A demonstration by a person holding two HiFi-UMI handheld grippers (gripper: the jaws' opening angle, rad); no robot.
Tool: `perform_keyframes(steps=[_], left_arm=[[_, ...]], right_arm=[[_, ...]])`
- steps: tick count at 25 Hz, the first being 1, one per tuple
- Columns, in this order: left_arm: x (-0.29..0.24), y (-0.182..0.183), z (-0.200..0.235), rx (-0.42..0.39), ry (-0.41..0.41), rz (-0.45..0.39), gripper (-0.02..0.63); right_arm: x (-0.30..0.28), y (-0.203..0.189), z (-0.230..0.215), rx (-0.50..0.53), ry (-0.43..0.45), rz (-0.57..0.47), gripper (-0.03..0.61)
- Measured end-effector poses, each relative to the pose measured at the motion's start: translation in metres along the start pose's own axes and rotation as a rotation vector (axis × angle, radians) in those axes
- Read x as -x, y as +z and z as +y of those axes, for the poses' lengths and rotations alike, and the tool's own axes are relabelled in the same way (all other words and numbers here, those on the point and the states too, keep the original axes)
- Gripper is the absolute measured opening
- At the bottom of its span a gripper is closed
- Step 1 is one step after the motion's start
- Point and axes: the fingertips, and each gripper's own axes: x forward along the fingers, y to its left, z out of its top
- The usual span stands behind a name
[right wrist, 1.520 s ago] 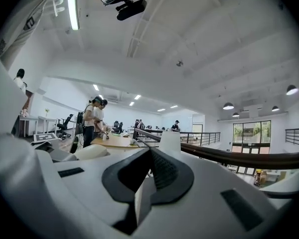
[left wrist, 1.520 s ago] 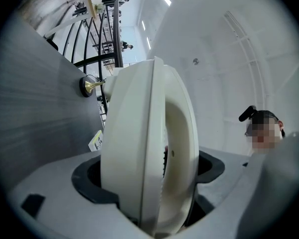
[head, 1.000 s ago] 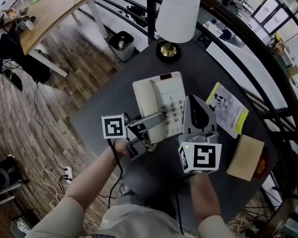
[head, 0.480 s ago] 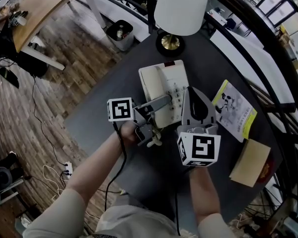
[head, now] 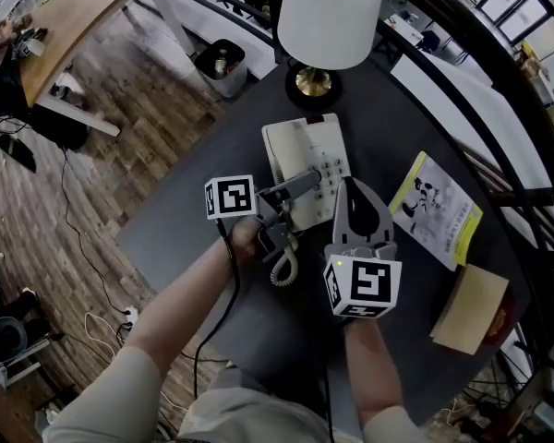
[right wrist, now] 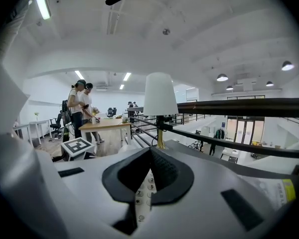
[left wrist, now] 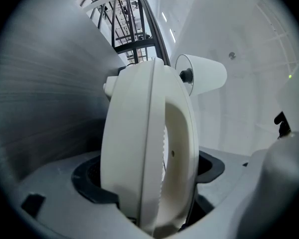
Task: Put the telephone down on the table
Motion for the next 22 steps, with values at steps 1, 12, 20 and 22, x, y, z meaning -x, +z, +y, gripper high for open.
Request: perform_keyframes(steps=[1,12,20,22], left_arm=[[-0.001,0.001,0.000,0.002,0.000,-0.003,0.436],[0.004,0.010,0.018,-0.050,0.181,-0.025,0.436],[0.010,0.013,0.030,-0.203,0.466,0.010,0.443],[0.012,0.011,0.033,-0.228,0.517,0.022,0.445]], right_arm=[[-0.002,-0.002,-0.002,-0.010,-0.006,0.002,0.002],[-0.004,-0.011,-0.004,-0.074,-0.024,0.015,0.002],[0.004,-0.009,-0.005,-0.084,-0.010,0.030,0.002],[0.007,-0.007,-0.006,-0.082,-0.010,0.031,0.002]])
